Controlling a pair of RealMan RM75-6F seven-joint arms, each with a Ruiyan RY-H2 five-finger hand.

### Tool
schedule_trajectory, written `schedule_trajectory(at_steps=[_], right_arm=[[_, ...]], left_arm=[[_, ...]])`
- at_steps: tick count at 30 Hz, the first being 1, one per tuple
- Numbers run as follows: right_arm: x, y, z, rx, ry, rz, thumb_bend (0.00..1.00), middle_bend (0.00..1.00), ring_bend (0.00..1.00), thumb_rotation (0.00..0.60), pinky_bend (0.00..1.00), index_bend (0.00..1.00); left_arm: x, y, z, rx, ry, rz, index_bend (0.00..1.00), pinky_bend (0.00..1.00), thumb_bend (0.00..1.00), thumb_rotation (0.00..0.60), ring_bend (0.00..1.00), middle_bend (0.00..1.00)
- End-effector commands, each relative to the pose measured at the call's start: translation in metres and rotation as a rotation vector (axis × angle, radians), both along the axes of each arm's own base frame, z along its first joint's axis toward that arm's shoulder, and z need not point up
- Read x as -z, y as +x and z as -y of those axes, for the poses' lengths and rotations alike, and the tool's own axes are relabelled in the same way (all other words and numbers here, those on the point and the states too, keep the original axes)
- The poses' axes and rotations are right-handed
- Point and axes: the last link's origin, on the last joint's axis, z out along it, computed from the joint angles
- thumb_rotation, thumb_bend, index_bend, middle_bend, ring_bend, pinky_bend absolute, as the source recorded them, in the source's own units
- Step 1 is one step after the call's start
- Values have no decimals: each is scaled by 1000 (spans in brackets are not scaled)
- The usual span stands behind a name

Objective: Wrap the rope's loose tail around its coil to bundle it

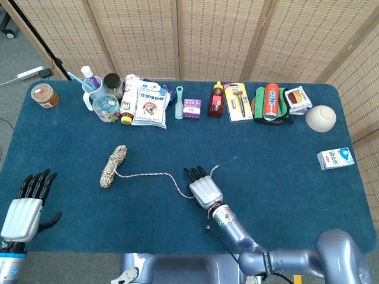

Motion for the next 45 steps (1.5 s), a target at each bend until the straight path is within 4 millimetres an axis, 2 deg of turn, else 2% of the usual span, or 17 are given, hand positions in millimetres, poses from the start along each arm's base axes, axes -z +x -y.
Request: schedule_trajectory(at_steps=[1,8,14,17,22,27,30,38,45], right_arm=[[-2,0,-1,1,0,11,517,0,0,600,0,572],[-19,-2,-2,-13,-18,62,517,0,0,600,0,587],[-33,-6,-1,-30,-37,97,519,0,0,600,0,606],[-37,-7,1,-33,-45,100,520,0,0,600,0,613],[-42,-9,3,-28,-62,111,520,0,0,600,0,618],[-47,-12,4,-22,-76,116,522,0,0,600,0,629],[-49,-14,5,-21,-81,112,524,0,0,600,0,635],[-53,-15,6,-18,-88,115,529,0,0,600,0,640],[-55,-16,6,-12,-88,112,532,0,0,600,0,641]], left_arm=[[0,0,0,-1,-1,-1,0,0,217,600,0,0],[2,0,-7,-1,-7,17,0,0,217,600,0,0],[9,0,-26,-14,-32,63,0,0,217,600,0,0],[17,-1,-39,-34,-71,74,0,0,217,600,0,0],[31,9,-58,-37,-155,89,0,0,217,600,0,0],[43,21,-77,-41,-142,104,0,0,217,600,0,0],[58,25,-88,-79,-141,153,0,0,217,600,0,0],[93,37,-106,-137,-179,212,0,0,209,600,0,0],[115,46,-122,-170,-151,220,0,0,205,600,0,0]])
